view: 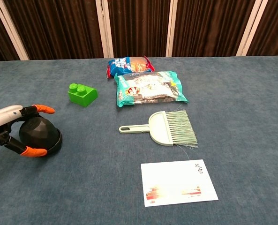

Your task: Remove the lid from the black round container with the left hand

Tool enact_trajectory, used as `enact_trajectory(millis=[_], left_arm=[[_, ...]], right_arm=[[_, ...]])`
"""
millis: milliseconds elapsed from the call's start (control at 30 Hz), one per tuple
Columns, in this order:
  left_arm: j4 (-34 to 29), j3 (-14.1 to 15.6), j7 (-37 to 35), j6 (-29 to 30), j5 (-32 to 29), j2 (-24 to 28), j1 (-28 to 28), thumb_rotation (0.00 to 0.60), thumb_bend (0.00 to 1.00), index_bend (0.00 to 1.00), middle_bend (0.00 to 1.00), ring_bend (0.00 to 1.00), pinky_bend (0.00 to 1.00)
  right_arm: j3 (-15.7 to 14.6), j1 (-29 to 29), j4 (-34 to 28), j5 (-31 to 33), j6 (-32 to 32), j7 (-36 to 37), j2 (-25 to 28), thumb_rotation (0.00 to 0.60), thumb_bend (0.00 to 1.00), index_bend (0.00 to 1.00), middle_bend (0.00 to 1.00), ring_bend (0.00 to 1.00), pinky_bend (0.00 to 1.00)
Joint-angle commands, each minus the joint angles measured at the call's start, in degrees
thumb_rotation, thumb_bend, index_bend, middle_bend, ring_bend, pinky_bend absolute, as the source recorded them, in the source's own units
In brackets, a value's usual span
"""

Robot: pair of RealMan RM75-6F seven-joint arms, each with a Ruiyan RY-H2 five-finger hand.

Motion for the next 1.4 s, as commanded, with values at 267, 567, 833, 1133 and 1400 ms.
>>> enact_trajectory(millis=[267,567,833,1133,1400], left_arm=[[-0.06,1.19,1.61,-2.74,-0.96,1.10,-0.91,0.600,0.31,0.10,0.06,0.00,0.00],[-0.90,1.50,2.68,-2.62,-1.50,1.56,-1.03,0.600,0.31,0.10,0.16,0.00,0.00],[-1.14,1.73,4.25,-1.18,-2.58,1.68,-0.44,0.600,0.35,0.10,0.25,0.00,0.00],[-0.98,1.63,4.76,-0.74,-3.12,1.47,-0.36,0.600,0.39,0.10,0.26,0.00,0.00],[-0.55,0.92,2.52,0.30,-1.50,0.63,-0.19,0.600,0.54,0.13,0.35,0.00,0.00]], right_arm=[[-0.02,0.14,-0.03,0.18,-0.40,0.02,0.09,0.600,0.22,0.10,0.05,0.11,0.04],[0.12,0.31,0.17,0.36,-0.65,0.44,0.04,0.600,0.22,0.10,0.05,0.11,0.04],[-0.22,0.01,-0.29,-0.01,-0.31,0.48,0.27,0.600,0.22,0.10,0.05,0.11,0.04],[-0.08,0.27,-0.87,0.40,-0.84,-0.08,0.30,0.600,0.22,0.10,0.05,0.11,0.04],[-0.20,0.16,-0.74,0.34,-0.79,0.25,0.41,0.600,0.22,0.10,0.05,0.11,0.04]])
